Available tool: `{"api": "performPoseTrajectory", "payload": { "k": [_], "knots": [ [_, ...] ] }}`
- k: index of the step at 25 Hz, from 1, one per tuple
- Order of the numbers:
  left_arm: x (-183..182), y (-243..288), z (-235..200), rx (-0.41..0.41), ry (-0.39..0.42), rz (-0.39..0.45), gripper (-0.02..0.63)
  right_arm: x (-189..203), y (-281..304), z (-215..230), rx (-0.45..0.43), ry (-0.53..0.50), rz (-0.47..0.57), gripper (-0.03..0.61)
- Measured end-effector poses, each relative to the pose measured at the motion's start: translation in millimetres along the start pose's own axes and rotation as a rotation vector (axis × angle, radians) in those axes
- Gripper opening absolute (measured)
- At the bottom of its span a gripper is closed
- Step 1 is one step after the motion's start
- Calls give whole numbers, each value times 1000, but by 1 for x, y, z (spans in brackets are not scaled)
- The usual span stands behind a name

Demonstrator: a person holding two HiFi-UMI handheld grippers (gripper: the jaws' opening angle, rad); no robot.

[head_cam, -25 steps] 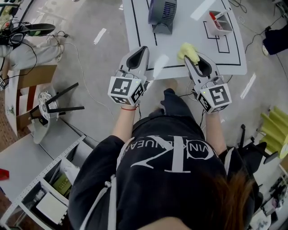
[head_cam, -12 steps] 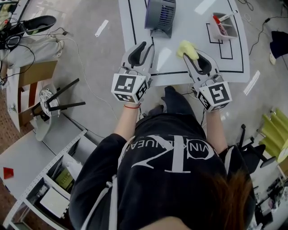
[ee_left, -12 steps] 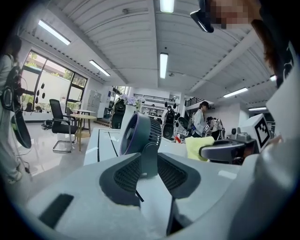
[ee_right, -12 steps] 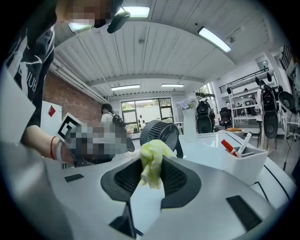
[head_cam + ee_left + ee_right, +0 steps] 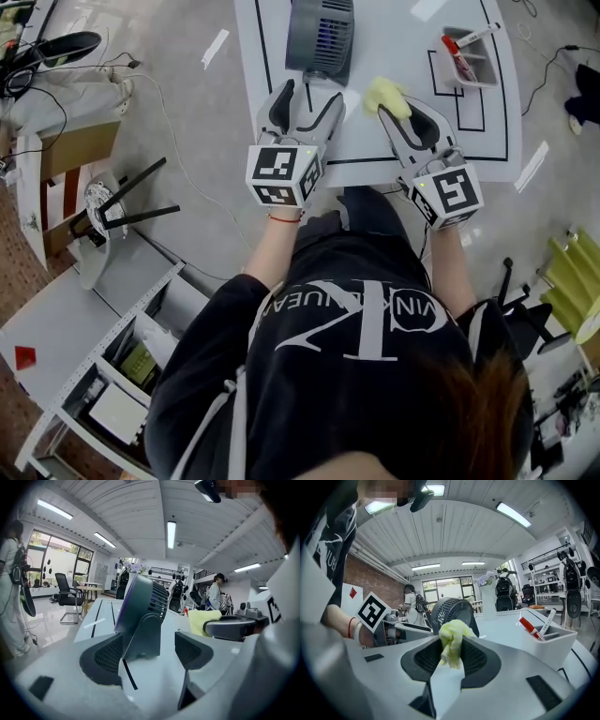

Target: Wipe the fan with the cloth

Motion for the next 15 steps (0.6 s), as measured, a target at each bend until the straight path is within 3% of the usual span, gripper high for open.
{"api": "performPoseTrajectory", "payload": {
  "k": [7,10,15],
  "knots": [
    [0,15,3,-62,11,-17,339,-4,15,10,-17,-32,-2,109],
    [0,14,1,-77,20,-3,238,-7,24,11,-36,-54,5,109],
    [1,12,0,-65,36,8,227,-23,39,10,-68,-97,43,109]
  ]
}}
Point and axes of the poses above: the fingertips, and each gripper's own axes: y forward along the fingers, z to its right, x out of its underside, the point moved 9 cm from there along -y, backward along the fingers, and after that the axes turned 12 degrees about y, right-handed, at the moved point
